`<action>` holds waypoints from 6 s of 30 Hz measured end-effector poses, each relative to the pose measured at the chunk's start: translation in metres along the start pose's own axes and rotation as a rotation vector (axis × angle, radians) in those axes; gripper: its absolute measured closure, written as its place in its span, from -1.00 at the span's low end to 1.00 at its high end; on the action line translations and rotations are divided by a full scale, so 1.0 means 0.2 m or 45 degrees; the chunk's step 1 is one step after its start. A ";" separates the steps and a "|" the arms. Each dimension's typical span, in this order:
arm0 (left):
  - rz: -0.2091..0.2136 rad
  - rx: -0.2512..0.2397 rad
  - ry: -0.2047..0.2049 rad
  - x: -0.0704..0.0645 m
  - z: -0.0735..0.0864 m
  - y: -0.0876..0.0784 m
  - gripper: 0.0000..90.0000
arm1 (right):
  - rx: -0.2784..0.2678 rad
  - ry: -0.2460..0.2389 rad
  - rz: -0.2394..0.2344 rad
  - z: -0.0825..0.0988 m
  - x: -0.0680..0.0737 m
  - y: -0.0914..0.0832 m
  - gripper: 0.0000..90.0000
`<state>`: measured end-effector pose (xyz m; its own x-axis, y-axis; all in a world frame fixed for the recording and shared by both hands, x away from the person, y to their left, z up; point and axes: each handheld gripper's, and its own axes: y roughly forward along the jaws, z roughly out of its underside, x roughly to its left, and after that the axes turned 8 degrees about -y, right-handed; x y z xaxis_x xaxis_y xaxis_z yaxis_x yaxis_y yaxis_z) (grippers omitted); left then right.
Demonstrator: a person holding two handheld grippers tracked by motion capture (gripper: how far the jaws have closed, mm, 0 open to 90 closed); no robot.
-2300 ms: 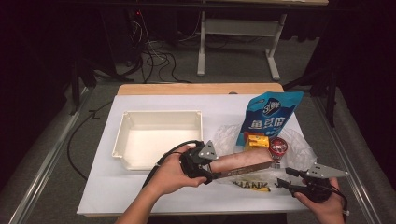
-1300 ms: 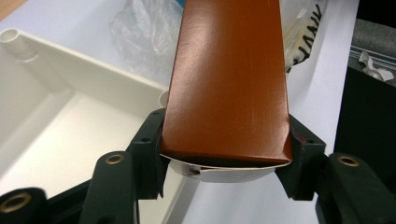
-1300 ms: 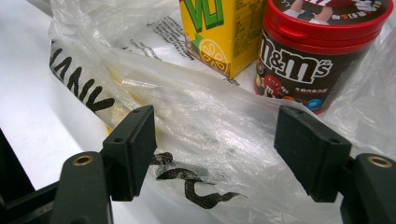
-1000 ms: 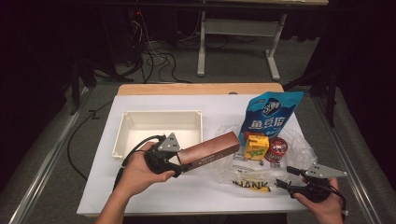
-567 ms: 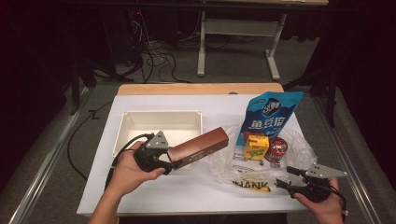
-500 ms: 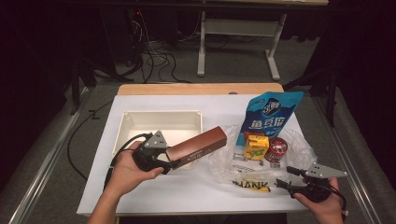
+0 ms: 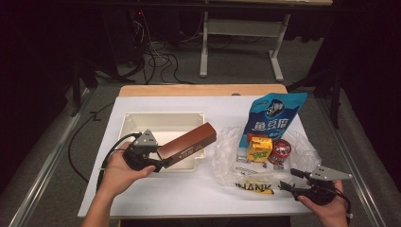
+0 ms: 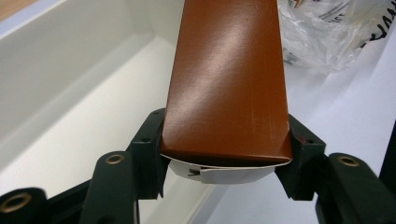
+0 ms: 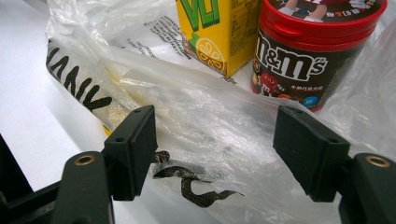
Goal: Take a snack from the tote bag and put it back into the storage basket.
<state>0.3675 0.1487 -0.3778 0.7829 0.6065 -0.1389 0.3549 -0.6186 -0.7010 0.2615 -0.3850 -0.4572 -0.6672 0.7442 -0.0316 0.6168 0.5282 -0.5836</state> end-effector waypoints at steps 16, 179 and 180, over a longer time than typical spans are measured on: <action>-0.032 -0.009 -0.087 0.10 0.06 -0.01 -0.02 | 0.002 0.002 -0.002 0.00 0.00 0.00 -0.31; -0.638 -0.235 -0.777 0.17 0.05 0.45 0.82 | -0.019 -0.005 -0.018 -0.01 0.01 0.00 -0.23; -0.626 -0.220 -0.768 0.17 0.04 0.48 0.84 | -0.018 -0.002 -0.017 -0.01 0.01 0.00 -0.23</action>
<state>0.4239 0.1140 -0.4542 0.1219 0.9652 -0.2312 0.7008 -0.2487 -0.6686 0.2607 -0.3835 -0.4557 -0.6761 0.7364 -0.0254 0.6137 0.5437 -0.5725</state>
